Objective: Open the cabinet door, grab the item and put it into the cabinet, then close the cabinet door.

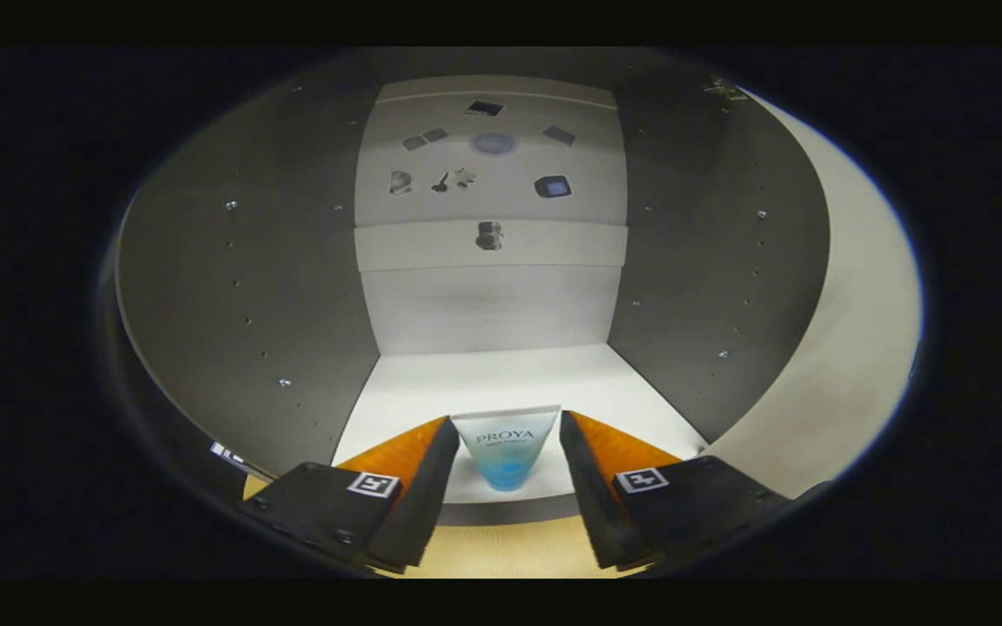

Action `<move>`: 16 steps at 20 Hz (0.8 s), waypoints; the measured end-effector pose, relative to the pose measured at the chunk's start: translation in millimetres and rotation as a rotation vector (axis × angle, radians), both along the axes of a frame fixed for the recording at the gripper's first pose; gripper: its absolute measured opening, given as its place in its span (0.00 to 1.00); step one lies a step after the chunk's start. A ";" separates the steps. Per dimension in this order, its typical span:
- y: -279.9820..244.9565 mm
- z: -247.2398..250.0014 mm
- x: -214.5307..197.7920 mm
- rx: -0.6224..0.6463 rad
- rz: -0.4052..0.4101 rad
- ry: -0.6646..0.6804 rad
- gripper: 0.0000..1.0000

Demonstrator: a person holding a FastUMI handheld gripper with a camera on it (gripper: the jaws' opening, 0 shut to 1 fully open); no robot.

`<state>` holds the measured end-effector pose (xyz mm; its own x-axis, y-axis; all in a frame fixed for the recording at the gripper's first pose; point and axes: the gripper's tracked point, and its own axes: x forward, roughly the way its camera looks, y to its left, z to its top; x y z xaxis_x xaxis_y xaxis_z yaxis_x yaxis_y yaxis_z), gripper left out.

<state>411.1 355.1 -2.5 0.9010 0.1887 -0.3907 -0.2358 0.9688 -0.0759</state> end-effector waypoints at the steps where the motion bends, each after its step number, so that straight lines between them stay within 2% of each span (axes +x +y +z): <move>1: -1.4 4.3 -4.2 -0.002 0.001 -0.013 0.90; 5: -9.8 21.7 -34.3 -0.002 0.015 -0.077 1.00; 10: -27.0 41.5 -96.2 0.027 0.039 -0.144 0.99; 16: -74.7 73.1 -185.1 0.081 0.020 -0.250 0.99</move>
